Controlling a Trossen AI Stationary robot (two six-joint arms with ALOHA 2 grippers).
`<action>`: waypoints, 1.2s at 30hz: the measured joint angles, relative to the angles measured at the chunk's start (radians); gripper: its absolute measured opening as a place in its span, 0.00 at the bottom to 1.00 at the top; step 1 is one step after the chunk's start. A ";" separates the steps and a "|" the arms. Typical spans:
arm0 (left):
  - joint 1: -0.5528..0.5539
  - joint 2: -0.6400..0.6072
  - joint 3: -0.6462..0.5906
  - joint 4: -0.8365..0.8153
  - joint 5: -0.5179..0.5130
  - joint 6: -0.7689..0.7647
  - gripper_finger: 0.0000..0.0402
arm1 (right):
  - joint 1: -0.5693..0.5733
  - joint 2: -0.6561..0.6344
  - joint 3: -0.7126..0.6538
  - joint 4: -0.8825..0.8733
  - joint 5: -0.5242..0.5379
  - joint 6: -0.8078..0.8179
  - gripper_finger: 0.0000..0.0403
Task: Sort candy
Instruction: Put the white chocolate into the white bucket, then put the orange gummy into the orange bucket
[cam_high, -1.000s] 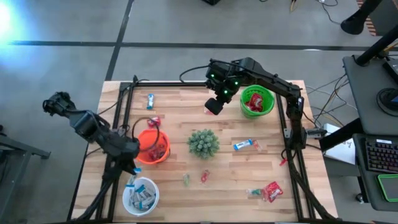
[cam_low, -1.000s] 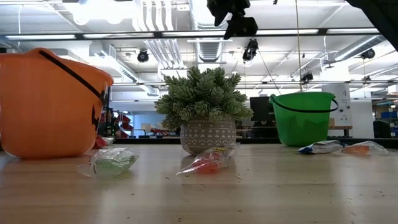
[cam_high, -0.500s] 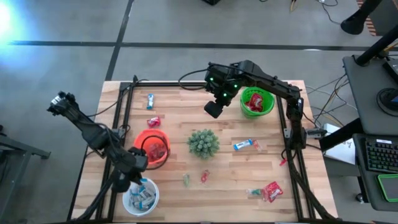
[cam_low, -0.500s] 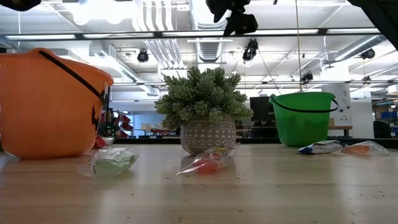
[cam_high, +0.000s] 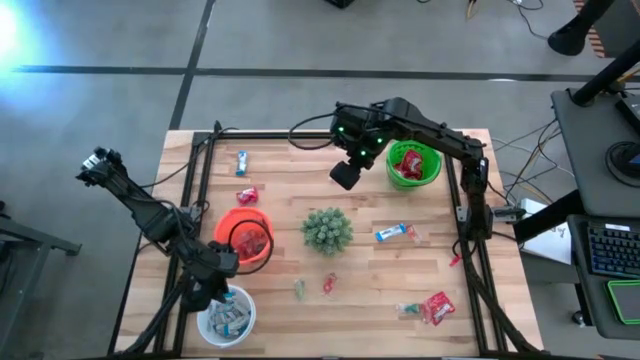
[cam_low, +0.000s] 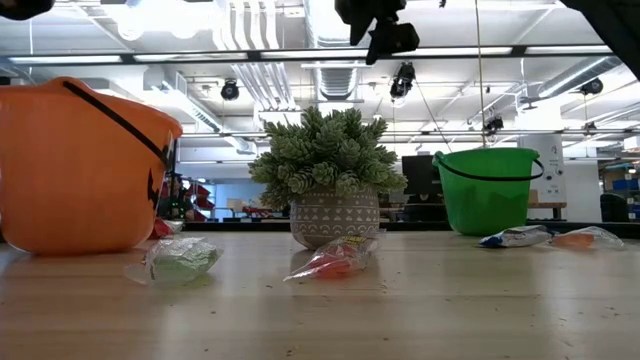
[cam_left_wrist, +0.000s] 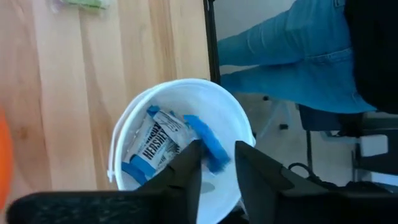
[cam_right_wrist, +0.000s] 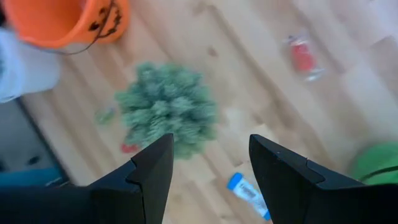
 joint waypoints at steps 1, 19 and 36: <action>0.000 0.000 0.000 0.000 0.004 -0.004 0.21 | 0.000 -0.004 0.000 0.000 0.010 0.000 0.50; 0.001 -0.034 0.060 -0.162 -0.307 0.021 0.35 | 0.023 -0.151 0.000 0.000 0.142 0.097 0.50; 0.002 -0.090 0.320 -0.434 -0.803 0.154 0.35 | 0.217 -0.388 -0.301 0.001 0.317 0.371 0.50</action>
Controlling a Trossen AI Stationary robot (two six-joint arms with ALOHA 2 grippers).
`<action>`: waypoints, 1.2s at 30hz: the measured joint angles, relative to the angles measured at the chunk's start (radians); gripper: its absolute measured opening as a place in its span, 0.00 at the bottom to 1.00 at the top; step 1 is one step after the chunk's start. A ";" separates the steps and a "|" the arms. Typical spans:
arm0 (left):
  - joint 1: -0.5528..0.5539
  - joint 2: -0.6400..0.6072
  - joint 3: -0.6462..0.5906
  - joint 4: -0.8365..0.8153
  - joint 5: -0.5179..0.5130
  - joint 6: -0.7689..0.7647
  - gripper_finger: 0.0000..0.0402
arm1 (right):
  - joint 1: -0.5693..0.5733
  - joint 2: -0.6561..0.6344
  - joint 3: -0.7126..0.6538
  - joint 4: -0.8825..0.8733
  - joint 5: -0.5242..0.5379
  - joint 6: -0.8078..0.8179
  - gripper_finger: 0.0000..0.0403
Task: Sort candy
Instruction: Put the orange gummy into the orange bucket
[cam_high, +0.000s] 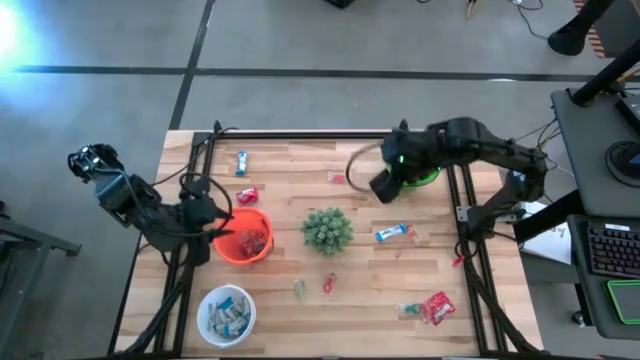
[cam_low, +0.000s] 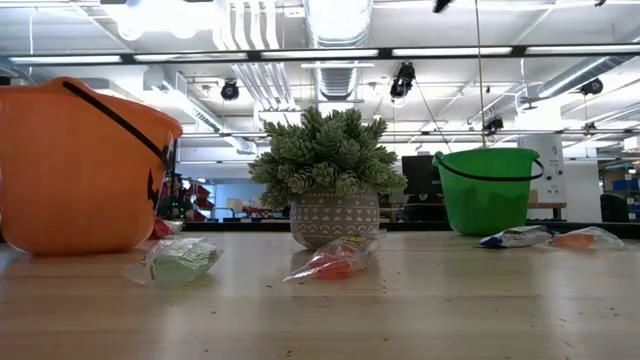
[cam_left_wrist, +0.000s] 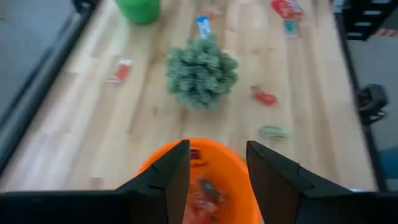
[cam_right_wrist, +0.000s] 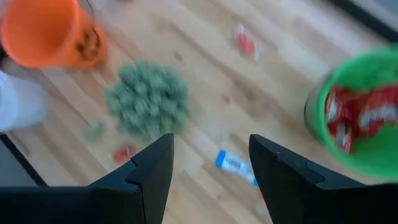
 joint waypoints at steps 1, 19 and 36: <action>0.000 -0.002 0.007 -0.018 -0.017 0.001 0.35 | 0.017 -0.013 -0.042 -0.001 0.000 0.023 0.50; 0.000 -0.078 0.022 -0.125 -0.099 0.003 0.35 | 0.345 -0.108 -0.507 0.001 -0.166 0.530 0.50; 0.000 -0.091 -0.005 -0.130 -0.099 0.020 0.35 | 0.668 -0.108 -0.741 0.227 -0.232 1.100 0.50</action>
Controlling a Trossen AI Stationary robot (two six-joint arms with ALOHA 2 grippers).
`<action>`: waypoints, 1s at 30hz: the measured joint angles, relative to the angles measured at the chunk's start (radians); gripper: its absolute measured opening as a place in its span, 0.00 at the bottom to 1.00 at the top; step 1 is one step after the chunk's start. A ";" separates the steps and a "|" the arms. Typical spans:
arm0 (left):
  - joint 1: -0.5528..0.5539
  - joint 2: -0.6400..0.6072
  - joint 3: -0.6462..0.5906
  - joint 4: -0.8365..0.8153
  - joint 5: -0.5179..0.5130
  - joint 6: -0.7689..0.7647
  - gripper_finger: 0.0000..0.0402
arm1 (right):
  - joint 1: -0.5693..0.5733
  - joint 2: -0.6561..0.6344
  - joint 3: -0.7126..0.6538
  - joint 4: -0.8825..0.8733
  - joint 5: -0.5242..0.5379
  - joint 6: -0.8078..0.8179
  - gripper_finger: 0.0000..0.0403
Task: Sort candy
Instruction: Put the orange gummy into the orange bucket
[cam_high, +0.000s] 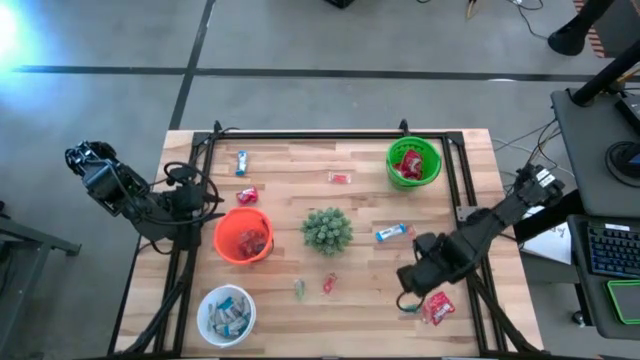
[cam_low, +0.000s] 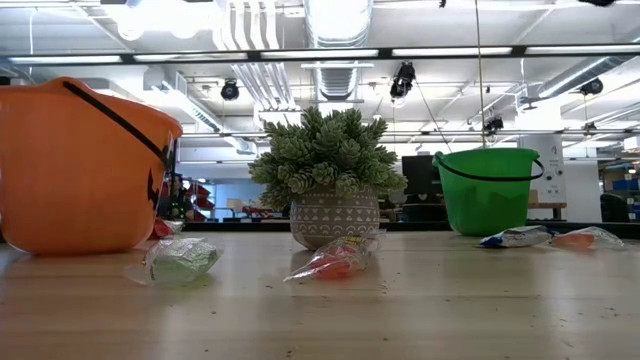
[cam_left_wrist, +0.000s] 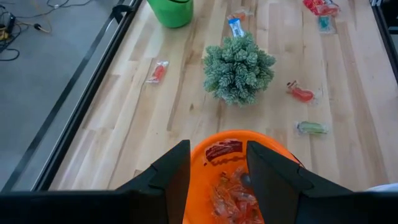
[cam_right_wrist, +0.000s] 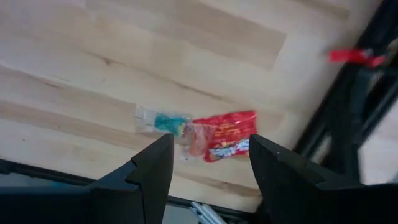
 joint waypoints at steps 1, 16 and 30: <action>0.000 0.000 0.000 0.000 0.000 0.000 0.35 | 0.014 0.000 -0.021 0.037 0.000 0.027 0.50; 0.000 0.000 0.000 0.002 0.000 0.003 0.35 | 0.171 0.015 -0.261 0.461 -0.005 0.343 0.50; 0.000 0.000 0.000 0.011 0.000 0.003 0.35 | 0.226 0.016 -0.336 0.516 -0.004 0.409 0.50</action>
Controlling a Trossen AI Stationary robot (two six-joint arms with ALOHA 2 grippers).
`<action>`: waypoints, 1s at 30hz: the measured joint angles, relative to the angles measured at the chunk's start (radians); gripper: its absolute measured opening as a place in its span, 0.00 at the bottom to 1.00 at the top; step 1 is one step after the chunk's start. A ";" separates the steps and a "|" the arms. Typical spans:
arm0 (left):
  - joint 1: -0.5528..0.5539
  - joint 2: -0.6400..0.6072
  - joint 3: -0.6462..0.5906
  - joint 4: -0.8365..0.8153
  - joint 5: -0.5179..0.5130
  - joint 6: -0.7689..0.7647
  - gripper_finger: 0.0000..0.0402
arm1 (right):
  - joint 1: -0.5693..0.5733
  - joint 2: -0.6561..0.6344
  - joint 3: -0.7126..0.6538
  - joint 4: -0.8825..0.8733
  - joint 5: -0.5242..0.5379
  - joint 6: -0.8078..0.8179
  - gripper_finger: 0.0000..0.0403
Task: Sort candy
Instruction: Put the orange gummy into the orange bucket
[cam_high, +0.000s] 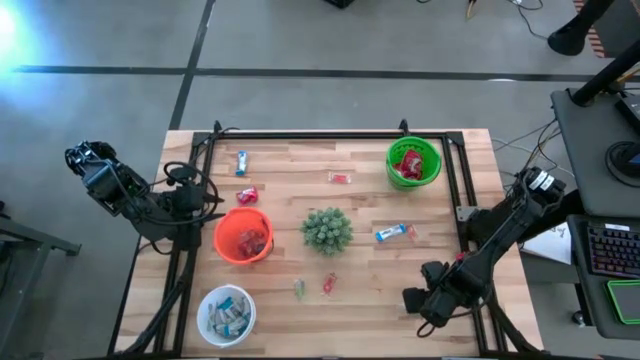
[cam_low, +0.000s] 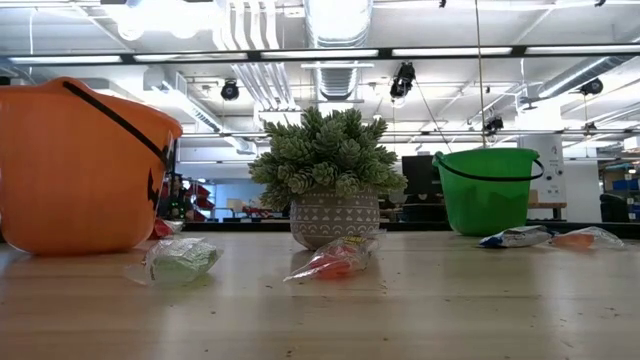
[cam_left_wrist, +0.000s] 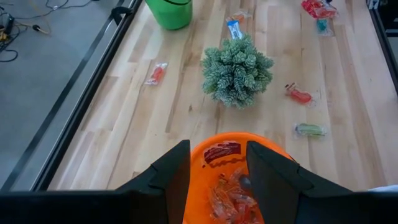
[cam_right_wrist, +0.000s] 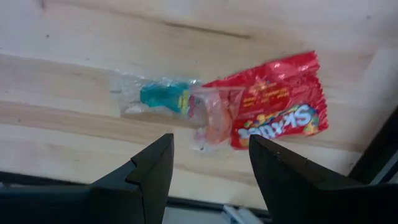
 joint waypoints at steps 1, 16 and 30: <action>0.000 0.000 0.000 0.004 0.000 0.000 0.35 | 0.000 0.000 -0.008 0.004 0.000 -0.003 0.50; 0.000 0.000 0.000 0.027 0.000 0.000 0.35 | 0.021 0.000 -0.093 0.114 0.025 -0.001 0.50; 0.000 0.000 0.000 0.027 0.000 0.000 0.35 | 0.043 0.000 -0.136 0.182 0.044 0.027 0.50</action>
